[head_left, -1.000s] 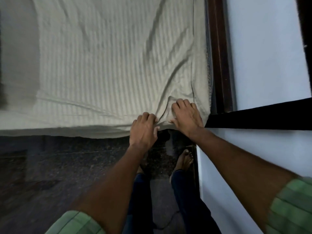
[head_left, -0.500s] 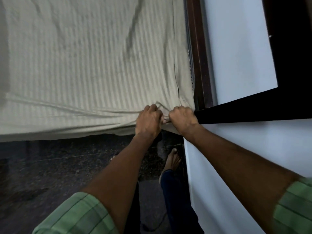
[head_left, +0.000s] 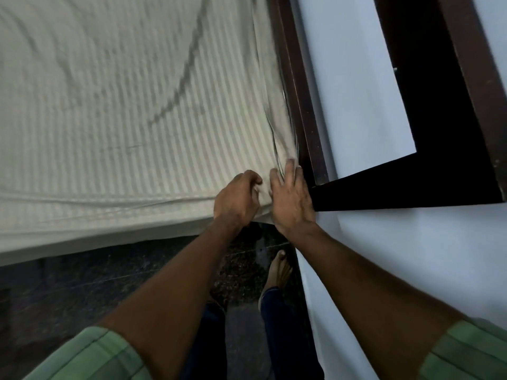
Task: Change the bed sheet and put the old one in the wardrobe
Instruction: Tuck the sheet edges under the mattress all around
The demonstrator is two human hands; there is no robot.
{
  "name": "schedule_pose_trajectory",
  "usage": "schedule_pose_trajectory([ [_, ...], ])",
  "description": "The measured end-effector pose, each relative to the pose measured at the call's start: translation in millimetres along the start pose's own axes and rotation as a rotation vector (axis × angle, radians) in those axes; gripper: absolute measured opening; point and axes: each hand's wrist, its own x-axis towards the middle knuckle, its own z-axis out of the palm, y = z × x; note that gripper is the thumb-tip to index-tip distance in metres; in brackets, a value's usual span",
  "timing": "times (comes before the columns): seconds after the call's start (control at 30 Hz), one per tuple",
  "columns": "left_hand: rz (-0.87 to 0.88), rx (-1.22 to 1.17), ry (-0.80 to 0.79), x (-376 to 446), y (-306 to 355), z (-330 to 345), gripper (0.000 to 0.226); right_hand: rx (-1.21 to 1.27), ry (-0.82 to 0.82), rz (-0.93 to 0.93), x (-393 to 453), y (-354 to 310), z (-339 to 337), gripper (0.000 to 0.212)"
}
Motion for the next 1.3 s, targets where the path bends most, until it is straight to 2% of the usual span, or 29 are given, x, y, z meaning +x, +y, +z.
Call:
schedule_pose_trajectory([
  [0.13, 0.102, -0.013, -0.024, 8.9, -3.5, 1.6, 0.028, 0.345, -0.035, 0.351, 16.8, -16.6, 8.3, 0.075],
  [0.2, 0.185, 0.005, -0.050, 13.3, 1.4, 3.3, 0.035, 0.574, -0.036, 0.555, 25.3, -21.6, 9.2, 0.076],
  [0.27, 0.241, 0.032, -0.088, 20.6, 7.6, 0.1, 0.044, 0.678, -0.039, 0.670, 32.6, -25.3, 8.5, 0.074],
  [0.33, 0.263, 0.054, -0.152, 32.1, 12.4, -6.3, 0.067, 0.642, -0.020, 0.643, 31.1, -28.9, 8.3, 0.072],
  [0.4, 0.326, 0.158, -0.230, 46.4, 17.1, -8.6, 0.078, 0.588, 0.060, 0.554, 17.6, -28.8, 10.6, 0.073],
  [0.43, 0.363, 0.246, -0.265, 52.5, 19.5, -7.0, 0.075, 0.568, 0.144, 0.489, 5.7, -28.6, 14.5, 0.071],
  [0.5, 0.415, 0.410, -0.310, 59.2, 23.5, 2.2, 0.063, 0.528, 0.345, 0.370, -26.4, -31.7, 26.5, 0.051],
  [0.57, 0.429, 0.483, -0.298, 61.3, 26.6, 12.4, 0.061, 0.592, 0.460, 0.411, -59.1, -33.3, 37.9, 0.032],
  [0.63, 0.428, 0.470, -0.260, 62.4, 26.4, 16.8, 0.056, 0.907, 0.463, 0.741, -71.1, -31.3, 47.1, 0.021],
  [0.7, 0.432, 0.435, -0.239, 61.8, 20.5, 18.8, 0.051, 1.422, 0.316, 1.175, -55.9, -25.2, 59.8, 0.030],
  [0.73, 0.440, 0.428, -0.239, 59.9, 17.6, 19.8, 0.053, 1.639, 0.247, 1.286, -44.8, -22.0, 65.7, 0.031],
  [0.8, 0.444, 0.409, -0.254, 55.1, 15.3, 18.8, 0.060, 1.799, 0.212, 1.314, -21.2, -19.7, 69.9, 0.016],
  [0.83, 0.439, 0.387, -0.259, 53.1, 15.9, 18.9, 0.063, 1.798, 0.230, 1.338, -12.2, -21.1, 71.4, 0.015],
  [0.93, 0.430, 0.334, -0.238, 45.6, 15.5, 18.7, 0.065, 1.759, 0.293, 1.455, -0.4, -26.0, 72.8, 0.030],
  [1.0, 0.449, 0.280, -0.204, 37.9, 12.3, 20.1, 0.066, 1.567, 0.296, 1.542, -5.9, -19.0, 75.3, 0.021],
  [1.07, 0.454, 0.200, -0.157, 27.5, 8.2, 21.5, 0.058, 1.371, 0.311, 1.567, -12.6, -12.0, 79.1, 0.023],
  [1.13, 0.467, 0.191, -0.137, 16.1, 5.3, 21.0, 0.052, 1.290, 0.338, 1.573, -15.1, -13.6, 81.1, 0.022],
  [1.23, 0.484, 0.268, -0.134, -1.8, 3.1, 16.3, 0.055, 1.351, 0.417, 1.638, -5.7, -24.1, 83.6, 0.016],
  [1.3, 0.507, 0.305, -0.098, -12.2, -0.1, 14.2, 0.052, 1.575, 0.423, 1.653, 0.0, -21.6, 93.4, 0.016],
])
